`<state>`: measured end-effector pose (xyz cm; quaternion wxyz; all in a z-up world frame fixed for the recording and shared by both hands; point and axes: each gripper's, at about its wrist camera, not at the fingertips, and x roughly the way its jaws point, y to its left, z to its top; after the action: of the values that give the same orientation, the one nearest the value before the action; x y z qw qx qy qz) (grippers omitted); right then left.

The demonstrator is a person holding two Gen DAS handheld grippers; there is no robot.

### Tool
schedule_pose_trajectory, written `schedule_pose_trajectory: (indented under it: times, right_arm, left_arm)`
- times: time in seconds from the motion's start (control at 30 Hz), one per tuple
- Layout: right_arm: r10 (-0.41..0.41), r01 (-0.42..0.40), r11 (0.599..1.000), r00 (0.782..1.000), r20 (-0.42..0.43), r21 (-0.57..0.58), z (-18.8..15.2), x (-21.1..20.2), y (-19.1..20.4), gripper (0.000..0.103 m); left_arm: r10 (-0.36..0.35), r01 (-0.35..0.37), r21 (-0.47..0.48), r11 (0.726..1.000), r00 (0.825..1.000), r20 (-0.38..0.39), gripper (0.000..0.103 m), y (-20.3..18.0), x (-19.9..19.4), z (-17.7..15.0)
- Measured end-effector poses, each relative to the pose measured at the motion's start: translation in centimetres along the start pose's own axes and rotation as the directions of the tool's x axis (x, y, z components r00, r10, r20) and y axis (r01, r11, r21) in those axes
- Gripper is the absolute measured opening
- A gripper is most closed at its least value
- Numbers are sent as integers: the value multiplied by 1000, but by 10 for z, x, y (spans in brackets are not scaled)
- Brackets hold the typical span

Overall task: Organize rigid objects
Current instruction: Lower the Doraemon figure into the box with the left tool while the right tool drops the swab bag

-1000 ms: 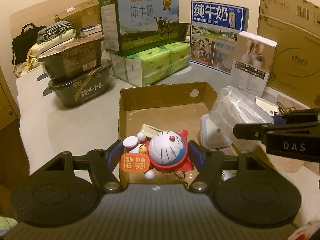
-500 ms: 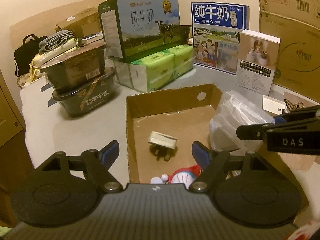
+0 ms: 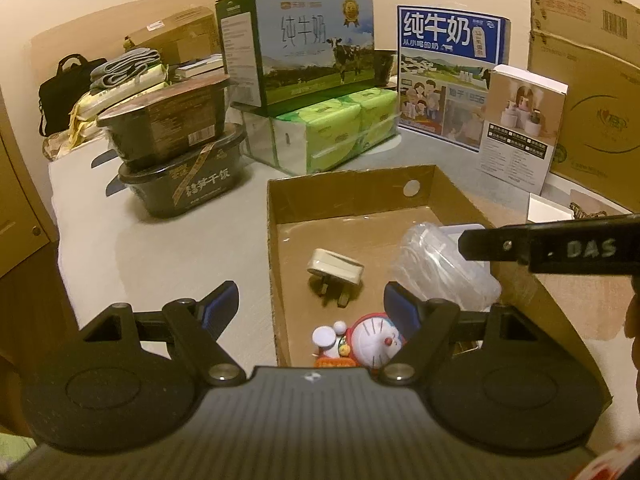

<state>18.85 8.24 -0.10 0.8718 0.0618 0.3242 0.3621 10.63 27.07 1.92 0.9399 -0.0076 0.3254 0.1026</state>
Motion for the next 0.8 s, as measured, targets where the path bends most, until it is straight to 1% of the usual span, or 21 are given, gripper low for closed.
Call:
schedule_pose_trajectory:
  times: [0.03,0.07,0.33,0.63,0.8]
  right_arm:
    - [-1,1,1000,1000,8,0,0,-3,-1,57]
    - [-11,11,1000,1000,10,-5,0,-5,-2,59]
    - [-69,69,998,998,2,-5,-13,-35,-11,59]
    - [-106,107,993,994,17,-43,-36,-85,-10,59]
    - [-139,139,989,990,5,-60,-51,-109,-14,59]
  left_arm:
    - [1,-1,-3,1000,1000,1,78,0,-1,-1]
    - [1,-1,-6,1000,1000,2,78,0,-3,-2]
    - [-15,14,-41,999,1000,-4,78,-14,-24,-8]
    - [-32,32,-58,998,999,1,78,-45,-59,-18]
    - [-46,46,-67,997,999,-2,78,-63,-78,-24]
